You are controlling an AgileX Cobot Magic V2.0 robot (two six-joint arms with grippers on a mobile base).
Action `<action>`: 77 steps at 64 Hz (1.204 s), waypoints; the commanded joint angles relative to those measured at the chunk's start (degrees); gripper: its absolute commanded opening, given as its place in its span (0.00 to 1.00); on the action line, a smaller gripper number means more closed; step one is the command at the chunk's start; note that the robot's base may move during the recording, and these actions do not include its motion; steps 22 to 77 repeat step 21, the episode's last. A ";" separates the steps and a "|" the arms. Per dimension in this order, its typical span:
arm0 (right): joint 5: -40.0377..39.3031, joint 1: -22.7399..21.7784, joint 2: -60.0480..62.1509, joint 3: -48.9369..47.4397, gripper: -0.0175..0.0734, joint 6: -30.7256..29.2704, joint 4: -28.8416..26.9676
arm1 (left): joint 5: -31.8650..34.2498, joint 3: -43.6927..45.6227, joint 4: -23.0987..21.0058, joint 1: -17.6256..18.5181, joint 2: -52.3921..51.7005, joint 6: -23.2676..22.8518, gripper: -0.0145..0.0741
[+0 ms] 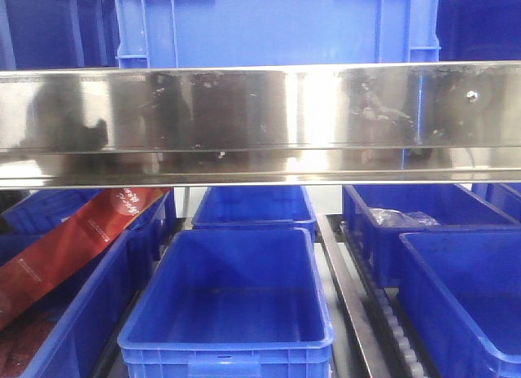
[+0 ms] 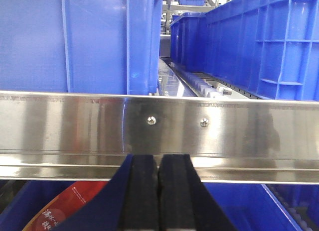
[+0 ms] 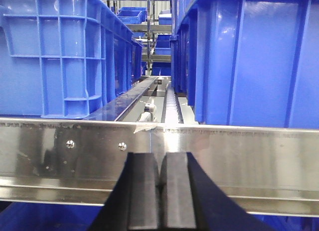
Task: Place valve from conveyor to right shelf box
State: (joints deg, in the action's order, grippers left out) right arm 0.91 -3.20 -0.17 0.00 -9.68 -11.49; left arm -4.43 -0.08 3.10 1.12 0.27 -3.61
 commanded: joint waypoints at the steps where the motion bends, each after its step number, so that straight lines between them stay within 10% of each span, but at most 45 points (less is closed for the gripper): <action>1: -1.27 -0.39 0.17 0.00 0.01 -0.27 0.49 | 0.77 0.08 -0.21 -0.05 -0.27 -0.45 0.04; 77: -1.27 -0.39 0.17 0.00 0.01 -0.27 0.49 | 0.77 0.08 -0.21 -0.05 -0.27 -0.45 0.04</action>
